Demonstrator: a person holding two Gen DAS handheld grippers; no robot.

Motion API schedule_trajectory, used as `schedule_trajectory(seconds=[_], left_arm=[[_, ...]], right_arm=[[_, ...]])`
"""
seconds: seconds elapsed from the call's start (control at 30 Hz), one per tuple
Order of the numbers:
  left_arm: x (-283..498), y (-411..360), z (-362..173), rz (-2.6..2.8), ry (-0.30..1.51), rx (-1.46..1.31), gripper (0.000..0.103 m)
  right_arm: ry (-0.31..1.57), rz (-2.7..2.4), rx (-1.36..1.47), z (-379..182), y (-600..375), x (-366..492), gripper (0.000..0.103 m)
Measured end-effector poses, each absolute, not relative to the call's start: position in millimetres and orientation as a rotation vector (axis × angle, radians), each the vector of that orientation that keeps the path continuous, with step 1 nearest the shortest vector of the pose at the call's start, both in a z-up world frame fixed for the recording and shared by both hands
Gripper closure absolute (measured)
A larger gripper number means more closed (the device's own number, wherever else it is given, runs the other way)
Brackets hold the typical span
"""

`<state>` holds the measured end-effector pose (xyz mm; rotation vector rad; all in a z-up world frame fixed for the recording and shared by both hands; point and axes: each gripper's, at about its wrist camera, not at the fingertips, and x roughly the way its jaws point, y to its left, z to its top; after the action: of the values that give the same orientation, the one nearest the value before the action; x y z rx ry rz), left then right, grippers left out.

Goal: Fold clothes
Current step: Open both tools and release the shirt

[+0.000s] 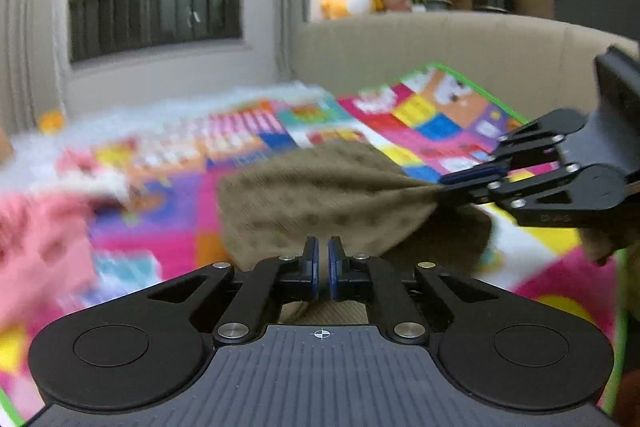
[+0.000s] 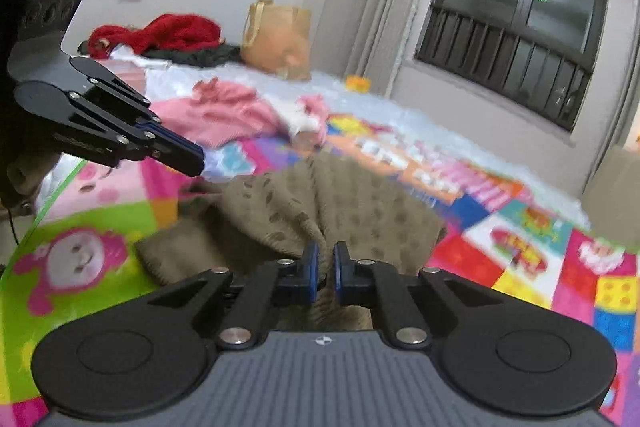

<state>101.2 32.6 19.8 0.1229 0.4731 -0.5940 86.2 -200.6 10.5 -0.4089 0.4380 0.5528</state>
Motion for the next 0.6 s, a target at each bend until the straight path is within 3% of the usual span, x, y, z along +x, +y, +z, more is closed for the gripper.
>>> schedule_trajectory(seconds=[0.13, 0.23, 0.3, 0.33, 0.37, 0.43, 0.5, 0.6], left_arm=[[94.2, 28.9, -9.2, -0.622, 0.594, 0.152, 0.096], [93.9, 38.5, -2.3, -0.659, 0.596, 0.091, 0.085], [100.8, 43.7, 14.1, -0.675, 0.555, 0.029, 0.064], [104.3, 46.0, 22.1, -0.683, 0.535, -0.002, 0.058], [108.5, 45.5, 27.9, -0.687, 0.518, -0.030, 0.052], [123.6, 40.9, 36.1, -0.694, 0.494, -0.079, 0.050], [138.4, 32.9, 35.8, -0.683, 0.489, -0.099, 0.041], [164.0, 22.6, 22.2, -0.667, 0.550, -0.157, 0.040]], right_arm=[[0.545, 0.567, -0.449, -25.1, -201.7, 80.9, 0.095], [0.558, 0.569, -0.427, -27.6, -212.5, 77.2, 0.095], [0.535, 0.565, -0.356, -13.6, -225.0, 81.0, 0.088], [0.525, 0.558, -0.304, -6.3, -231.5, 86.5, 0.074], [0.516, 0.550, -0.247, 0.5, -237.6, 93.4, 0.050], [0.505, 0.533, -0.139, 10.4, -248.3, 109.8, 0.029], [0.512, 0.515, -0.044, 12.9, -255.9, 131.9, 0.029], [0.521, 0.488, 0.099, 16.6, -267.4, 165.0, 0.029]])
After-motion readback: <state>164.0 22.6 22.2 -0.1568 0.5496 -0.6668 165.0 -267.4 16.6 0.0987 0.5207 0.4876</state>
